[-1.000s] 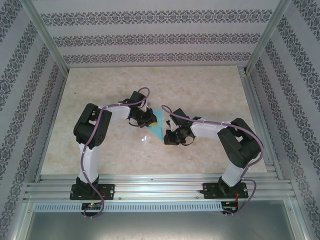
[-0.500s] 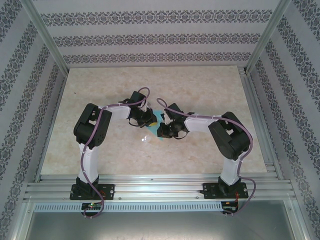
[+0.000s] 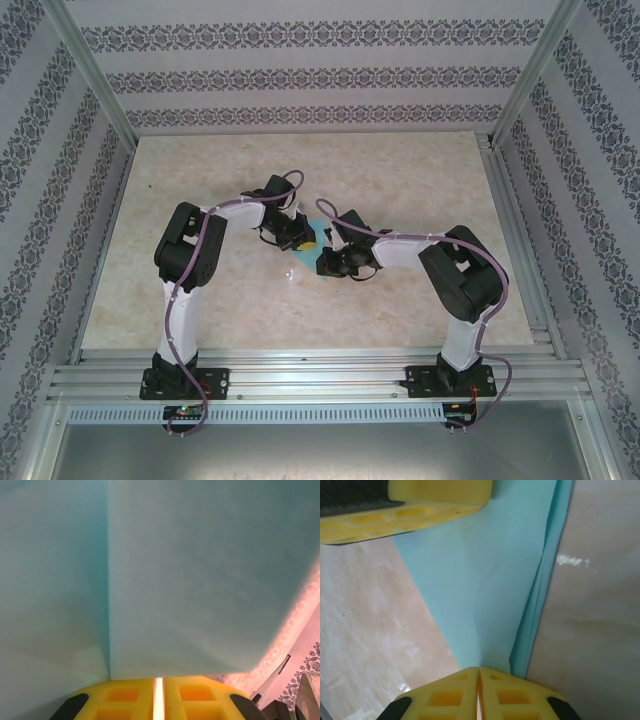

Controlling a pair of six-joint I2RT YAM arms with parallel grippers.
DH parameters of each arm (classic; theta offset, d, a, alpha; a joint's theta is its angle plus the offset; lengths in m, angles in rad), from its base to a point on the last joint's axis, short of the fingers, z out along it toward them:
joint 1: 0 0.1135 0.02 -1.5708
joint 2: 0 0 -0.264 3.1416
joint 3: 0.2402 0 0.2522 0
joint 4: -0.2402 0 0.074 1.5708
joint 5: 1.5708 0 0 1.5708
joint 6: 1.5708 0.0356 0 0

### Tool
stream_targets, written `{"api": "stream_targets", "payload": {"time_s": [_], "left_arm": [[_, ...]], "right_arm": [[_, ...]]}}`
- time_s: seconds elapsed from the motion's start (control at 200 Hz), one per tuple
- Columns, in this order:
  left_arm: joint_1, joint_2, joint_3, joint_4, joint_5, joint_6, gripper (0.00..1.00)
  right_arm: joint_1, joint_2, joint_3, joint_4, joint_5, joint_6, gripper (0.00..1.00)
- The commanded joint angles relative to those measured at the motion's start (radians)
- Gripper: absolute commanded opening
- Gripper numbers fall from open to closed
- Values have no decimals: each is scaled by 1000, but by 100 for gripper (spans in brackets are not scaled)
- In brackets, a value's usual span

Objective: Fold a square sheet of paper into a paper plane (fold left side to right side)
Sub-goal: Fourth fold the wing at the center of the table.

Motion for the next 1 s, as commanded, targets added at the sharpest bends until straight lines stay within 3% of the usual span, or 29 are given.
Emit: {"api": "stream_targets", "payload": {"time_s": [0.0, 0.644, 0.994], "left_arm": [[75, 72, 29, 1, -183, 66, 13], [145, 157, 228, -23, -166, 95, 16], [187, 235, 330, -54, -212, 165, 16]], "right_arm": [[-3, 38, -65, -227, 84, -19, 9], [1, 63, -99, -204, 33, -4, 6], [7, 56, -103, -201, 25, 1, 6]]}}
